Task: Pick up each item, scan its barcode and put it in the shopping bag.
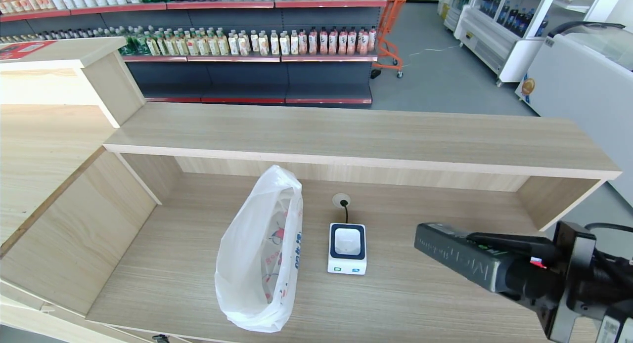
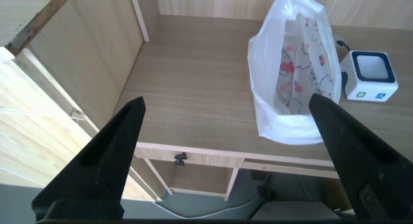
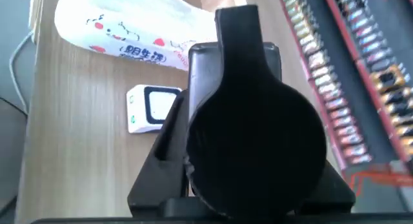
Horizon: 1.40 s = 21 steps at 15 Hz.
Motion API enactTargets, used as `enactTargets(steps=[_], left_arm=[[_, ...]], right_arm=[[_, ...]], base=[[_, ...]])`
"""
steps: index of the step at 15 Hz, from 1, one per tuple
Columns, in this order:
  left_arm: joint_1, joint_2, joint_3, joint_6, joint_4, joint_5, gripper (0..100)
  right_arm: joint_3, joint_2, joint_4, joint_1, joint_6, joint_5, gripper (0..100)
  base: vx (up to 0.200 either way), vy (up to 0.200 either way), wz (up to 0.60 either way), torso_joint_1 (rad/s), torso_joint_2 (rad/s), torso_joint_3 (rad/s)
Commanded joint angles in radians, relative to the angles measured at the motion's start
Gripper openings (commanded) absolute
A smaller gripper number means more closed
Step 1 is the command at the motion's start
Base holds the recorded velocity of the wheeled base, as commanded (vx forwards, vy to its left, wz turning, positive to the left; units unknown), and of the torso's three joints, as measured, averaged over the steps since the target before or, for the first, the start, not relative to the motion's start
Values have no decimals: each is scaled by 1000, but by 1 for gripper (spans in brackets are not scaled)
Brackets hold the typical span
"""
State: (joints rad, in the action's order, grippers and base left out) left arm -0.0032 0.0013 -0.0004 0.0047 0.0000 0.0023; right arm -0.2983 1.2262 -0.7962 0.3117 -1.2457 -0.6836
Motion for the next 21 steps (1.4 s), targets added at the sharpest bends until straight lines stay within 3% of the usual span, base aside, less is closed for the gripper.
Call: enactTargets(steps=[1,3,4,6,10,14,17,21], left_arm=[[0,0,-1,0,0,-1,100],[0,0,-1,0,0,-1,100],[0,0,0,0,0,1,100],[0,0,0,0,0,1,100],[0,0,0,0,0,1,100],[0,0,0,0,0,-1,100],[0,0,-1,0,0,1,100],[0,0,-1,0,0,1,100]], right_arm=[[-8,13,49,-210,335,-1,0],[-12,67,130,-270,664,105,0],[-18,141,180,-264,852,208,0],[-55,250,184,-168,1146,253,0],[-240,478,161,-6,1474,421,0],[-394,688,107,121,1640,513,0],[-413,797,11,184,1640,519,0],[-496,920,-41,236,1640,624,0]], base=[[0,0,0,0,0,0],[0,0,0,0,0,0],[0,0,0,0,0,0],[0,0,0,0,0,0],[0,0,0,0,0,0],[0,0,0,0,0,0],[0,0,0,0,0,0],[0,0,0,0,0,0]])
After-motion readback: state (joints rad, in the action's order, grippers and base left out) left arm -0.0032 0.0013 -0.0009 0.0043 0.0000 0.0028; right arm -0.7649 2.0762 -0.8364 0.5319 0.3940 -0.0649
